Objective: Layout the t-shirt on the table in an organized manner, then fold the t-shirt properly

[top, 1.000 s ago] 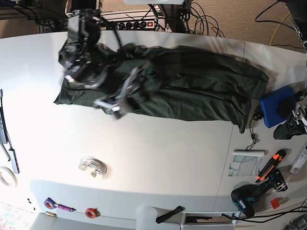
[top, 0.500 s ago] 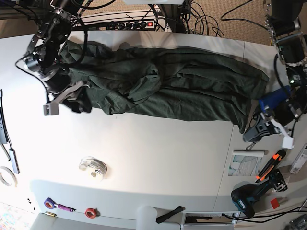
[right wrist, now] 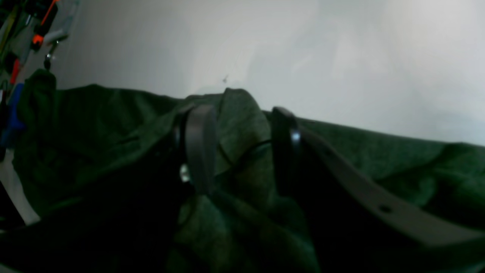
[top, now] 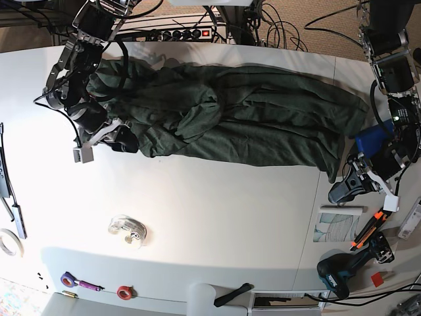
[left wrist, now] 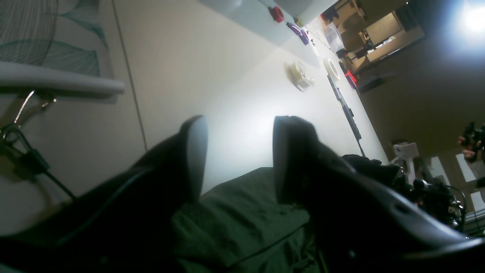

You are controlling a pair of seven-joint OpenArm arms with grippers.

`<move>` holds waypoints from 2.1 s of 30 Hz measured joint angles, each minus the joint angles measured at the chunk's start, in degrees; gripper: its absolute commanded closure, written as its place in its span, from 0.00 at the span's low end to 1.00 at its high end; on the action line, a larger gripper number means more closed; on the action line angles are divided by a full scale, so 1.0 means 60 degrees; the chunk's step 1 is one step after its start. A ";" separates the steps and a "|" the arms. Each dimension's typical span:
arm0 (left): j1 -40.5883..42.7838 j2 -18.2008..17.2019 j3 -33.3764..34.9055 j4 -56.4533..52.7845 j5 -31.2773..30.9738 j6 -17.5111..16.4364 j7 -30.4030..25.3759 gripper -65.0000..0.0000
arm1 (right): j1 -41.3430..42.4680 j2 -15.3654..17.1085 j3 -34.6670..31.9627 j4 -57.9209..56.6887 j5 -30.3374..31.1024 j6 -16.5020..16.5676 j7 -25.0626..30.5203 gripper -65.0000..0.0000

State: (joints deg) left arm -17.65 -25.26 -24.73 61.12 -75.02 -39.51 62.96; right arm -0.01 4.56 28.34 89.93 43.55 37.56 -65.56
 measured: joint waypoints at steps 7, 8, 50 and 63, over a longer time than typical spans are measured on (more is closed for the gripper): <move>0.0000 0.0106 0.0004 0.0000 0.0000 0.0000 0.0007 0.56 | -0.0025 0.0007 -0.0594 -0.0637 -0.0284 -0.0007 0.0200 0.63; 0.0000 0.0109 0.0000 0.0000 -0.0004 0.0000 0.0018 0.56 | -0.0022 0.0004 -0.0841 -0.0645 -0.0510 0.0000 0.0280 0.63; 0.0000 0.0095 0.0000 0.0000 0.0000 0.0000 0.0069 0.56 | -0.0251 -0.1840 -0.6819 0.1909 -0.1792 -0.0036 0.1038 1.00; 0.0000 0.0080 0.0000 0.0000 0.0004 0.0004 0.0066 0.56 | 0.0554 -0.2007 -0.9657 0.1865 -0.2783 -0.0033 0.2350 1.00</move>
State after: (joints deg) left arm -17.65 -24.77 -24.73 61.12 -75.00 -39.48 63.35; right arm 3.31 -7.49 -29.61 101.12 26.85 37.36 -51.46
